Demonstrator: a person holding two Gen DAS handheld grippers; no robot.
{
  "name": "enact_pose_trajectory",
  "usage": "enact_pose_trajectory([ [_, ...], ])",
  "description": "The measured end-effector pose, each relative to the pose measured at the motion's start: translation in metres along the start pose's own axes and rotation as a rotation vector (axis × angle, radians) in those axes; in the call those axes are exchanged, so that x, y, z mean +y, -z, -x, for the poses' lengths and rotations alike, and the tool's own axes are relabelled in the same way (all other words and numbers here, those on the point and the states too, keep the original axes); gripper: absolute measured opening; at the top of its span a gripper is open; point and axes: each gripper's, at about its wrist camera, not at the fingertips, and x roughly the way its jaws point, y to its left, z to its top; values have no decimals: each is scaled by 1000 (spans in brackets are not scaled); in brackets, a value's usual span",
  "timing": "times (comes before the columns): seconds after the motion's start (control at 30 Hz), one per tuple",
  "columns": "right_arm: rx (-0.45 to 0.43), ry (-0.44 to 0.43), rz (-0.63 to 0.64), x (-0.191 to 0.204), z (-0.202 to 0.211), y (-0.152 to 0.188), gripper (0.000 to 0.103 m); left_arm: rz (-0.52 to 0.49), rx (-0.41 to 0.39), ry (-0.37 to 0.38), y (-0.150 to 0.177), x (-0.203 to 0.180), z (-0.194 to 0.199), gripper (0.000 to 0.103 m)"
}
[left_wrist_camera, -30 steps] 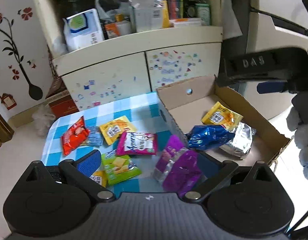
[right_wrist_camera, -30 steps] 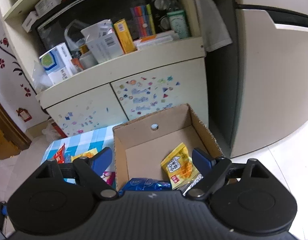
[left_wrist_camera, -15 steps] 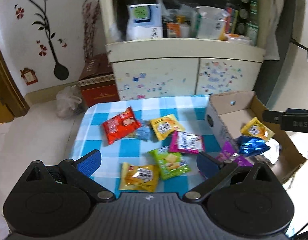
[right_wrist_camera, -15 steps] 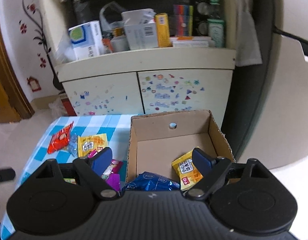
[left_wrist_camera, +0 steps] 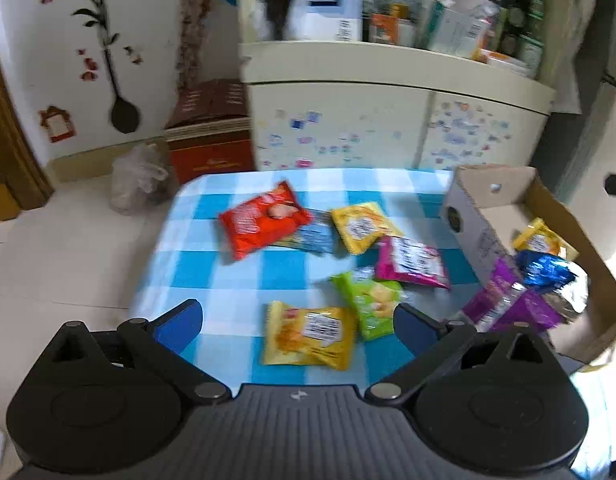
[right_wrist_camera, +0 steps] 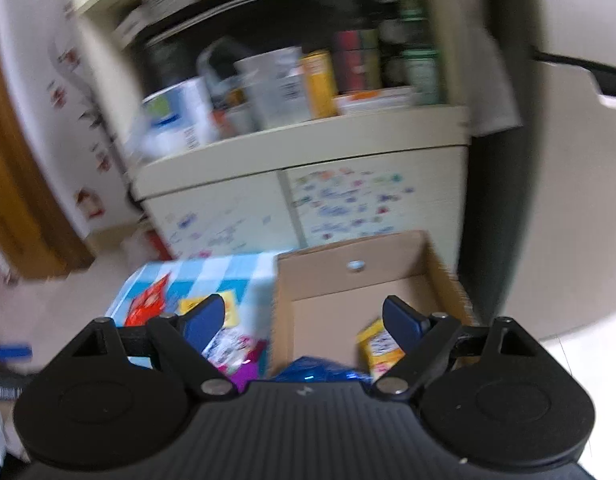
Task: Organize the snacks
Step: 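Carry purple bag over the cardboard box with left tool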
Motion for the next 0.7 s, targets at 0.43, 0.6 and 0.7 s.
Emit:
enact_pose_trajectory([
  [0.43,-27,51,-152,-28,7,-9,86,-380,-77,251,31,-114,-52,103],
  [0.6,-31,48,-158,-27,9,-10,86,-499,-73,287,35,-136,-71,103],
  [0.7,-24,42,-169,-29,8,-10,86,-518,-84,311,32,-141,-79,103],
])
